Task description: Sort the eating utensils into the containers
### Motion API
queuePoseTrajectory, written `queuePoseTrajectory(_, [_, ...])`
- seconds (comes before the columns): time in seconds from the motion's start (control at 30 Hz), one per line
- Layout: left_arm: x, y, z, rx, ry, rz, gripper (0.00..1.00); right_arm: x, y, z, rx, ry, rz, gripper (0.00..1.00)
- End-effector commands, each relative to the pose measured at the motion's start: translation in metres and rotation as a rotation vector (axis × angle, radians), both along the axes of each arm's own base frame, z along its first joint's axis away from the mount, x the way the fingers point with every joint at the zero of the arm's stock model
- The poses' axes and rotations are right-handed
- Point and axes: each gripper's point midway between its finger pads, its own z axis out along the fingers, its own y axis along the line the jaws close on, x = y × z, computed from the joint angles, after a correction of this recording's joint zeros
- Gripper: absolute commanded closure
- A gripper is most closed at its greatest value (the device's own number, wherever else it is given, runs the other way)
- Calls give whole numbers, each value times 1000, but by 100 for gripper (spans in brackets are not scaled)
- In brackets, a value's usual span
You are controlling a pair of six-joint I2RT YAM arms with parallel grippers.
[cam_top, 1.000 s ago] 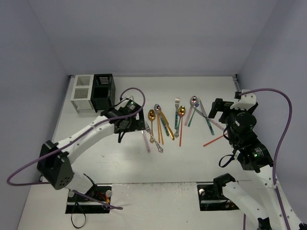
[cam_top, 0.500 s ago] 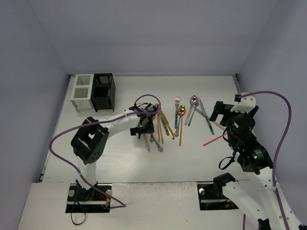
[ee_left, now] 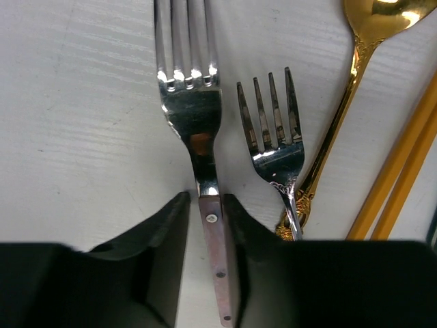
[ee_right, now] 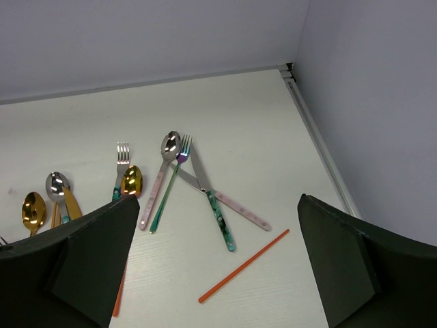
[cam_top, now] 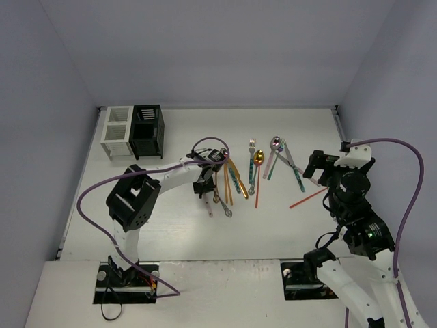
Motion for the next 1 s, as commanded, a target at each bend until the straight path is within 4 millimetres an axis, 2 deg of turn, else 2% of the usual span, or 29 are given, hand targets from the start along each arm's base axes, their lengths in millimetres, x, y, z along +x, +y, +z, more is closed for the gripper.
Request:
queuePoseTrajectory(0.0, [9, 10, 8, 21, -37, 16, 82, 1, -3, 11, -1, -44, -20, 0])
queuePoseTrajectory(0.03, [9, 12, 9, 30, -39, 8, 90, 0, -4, 12, -2, -48, -19, 0])
queuePoseTrajectory(0.13, [10, 19, 13, 36, -49, 9, 100, -1, -4, 13, -1, -53, -16, 0])
queuePoseTrajectory(0.17, [9, 21, 14, 41, -51, 8, 100, -1, -4, 13, -1, -54, -15, 0])
queuePoseTrajectory(0.3, [12, 25, 49, 26, -127, -39, 100, -4, -2, 16, 0, -66, 4, 0])
queuePoseTrajectory(0.47, [23, 42, 115, 21, -303, -61, 100, -6, 4, 20, 27, -82, 33, 0])
queuePoseTrajectory(0.5, [28, 49, 139, 21, -366, -59, 100, -8, 8, 22, 36, -90, 55, 0])
queuePoseTrajectory(0.53, [33, 58, 164, 23, -433, -54, 100, -9, 12, 24, 46, -96, 79, 0])
queuePoseTrajectory(0.7, [56, 103, 256, 14, -698, -9, 100, -17, 26, 30, 68, -122, 152, 0])
queuePoseTrajectory(0.77, [72, 128, 282, 2, -799, 10, 100, -20, 31, 31, 68, -128, 178, 0])
queuePoseTrajectory(0.83, [82, 145, 303, -28, -875, 21, 100, -20, 33, 30, 66, -126, 189, 0])
queuePoseTrajectory(0.97, [106, 198, 349, 1, -1037, 96, 100, -16, 42, 26, 50, -105, 235, 0])
